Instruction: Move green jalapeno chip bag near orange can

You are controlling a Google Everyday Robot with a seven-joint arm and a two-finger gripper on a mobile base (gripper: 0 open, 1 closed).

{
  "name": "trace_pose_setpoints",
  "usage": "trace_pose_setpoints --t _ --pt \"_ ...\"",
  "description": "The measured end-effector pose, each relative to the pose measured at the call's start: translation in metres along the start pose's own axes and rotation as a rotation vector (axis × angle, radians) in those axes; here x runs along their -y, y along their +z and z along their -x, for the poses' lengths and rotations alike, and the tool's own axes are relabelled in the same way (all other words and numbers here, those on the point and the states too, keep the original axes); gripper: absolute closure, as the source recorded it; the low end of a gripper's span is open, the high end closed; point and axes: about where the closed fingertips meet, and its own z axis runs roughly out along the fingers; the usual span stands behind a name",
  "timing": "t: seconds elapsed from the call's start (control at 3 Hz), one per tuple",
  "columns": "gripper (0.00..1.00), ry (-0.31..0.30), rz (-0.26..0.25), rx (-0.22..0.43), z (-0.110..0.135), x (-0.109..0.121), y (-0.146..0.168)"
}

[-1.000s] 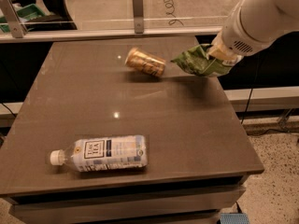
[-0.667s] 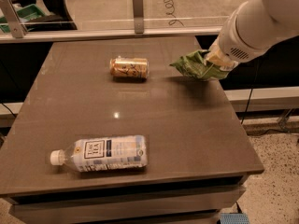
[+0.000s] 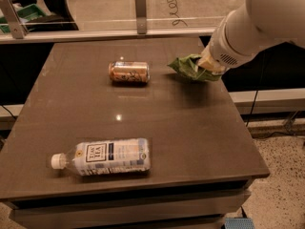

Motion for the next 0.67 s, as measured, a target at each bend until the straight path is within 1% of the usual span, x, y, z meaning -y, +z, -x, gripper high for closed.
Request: trace_pose_setpoints --t 0.33,0.67 --pt "1.00 -0.020 0.020 0.041 0.022 -0.003 0.022" --pt "1.00 -0.033 0.058 0.092 0.049 -0.021 0.042"
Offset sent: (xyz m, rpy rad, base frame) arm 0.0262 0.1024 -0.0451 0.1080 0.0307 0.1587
